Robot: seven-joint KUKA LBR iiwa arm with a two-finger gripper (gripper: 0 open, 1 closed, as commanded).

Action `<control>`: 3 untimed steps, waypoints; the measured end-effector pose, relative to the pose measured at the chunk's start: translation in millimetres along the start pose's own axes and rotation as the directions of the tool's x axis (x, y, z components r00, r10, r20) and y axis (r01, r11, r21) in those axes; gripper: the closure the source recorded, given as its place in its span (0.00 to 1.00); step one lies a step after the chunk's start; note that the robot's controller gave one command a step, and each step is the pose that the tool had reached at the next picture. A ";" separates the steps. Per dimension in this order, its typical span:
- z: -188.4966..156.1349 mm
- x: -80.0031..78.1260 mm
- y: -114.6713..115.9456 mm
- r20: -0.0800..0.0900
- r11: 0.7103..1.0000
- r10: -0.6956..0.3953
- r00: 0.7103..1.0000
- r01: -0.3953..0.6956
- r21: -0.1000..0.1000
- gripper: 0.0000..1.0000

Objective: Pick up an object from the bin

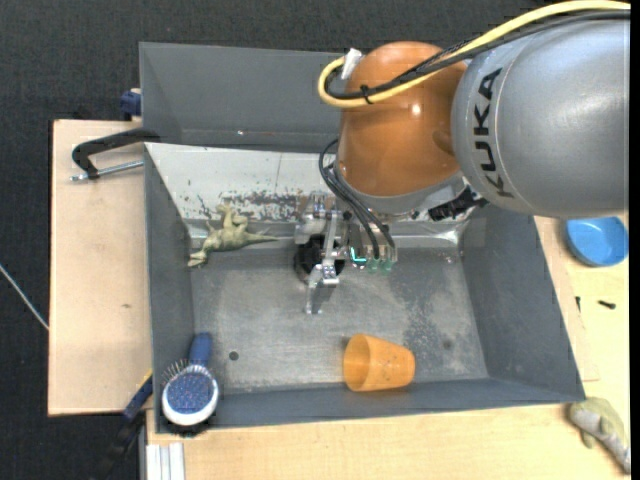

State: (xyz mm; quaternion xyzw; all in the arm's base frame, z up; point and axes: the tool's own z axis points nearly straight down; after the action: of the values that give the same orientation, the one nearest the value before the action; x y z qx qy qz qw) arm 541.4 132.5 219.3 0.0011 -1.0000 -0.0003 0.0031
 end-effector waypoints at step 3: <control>134.4 -52.5 -131.3 0.011 0.787 -0.617 0.787 0.617 0.009 0.00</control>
Offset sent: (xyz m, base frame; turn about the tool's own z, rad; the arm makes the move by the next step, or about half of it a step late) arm 0.0318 -0.0231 -0.1231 -0.1706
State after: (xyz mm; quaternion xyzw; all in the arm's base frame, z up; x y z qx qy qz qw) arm 593.3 1.4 84.5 0.3275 -0.9448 0.0009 -0.0039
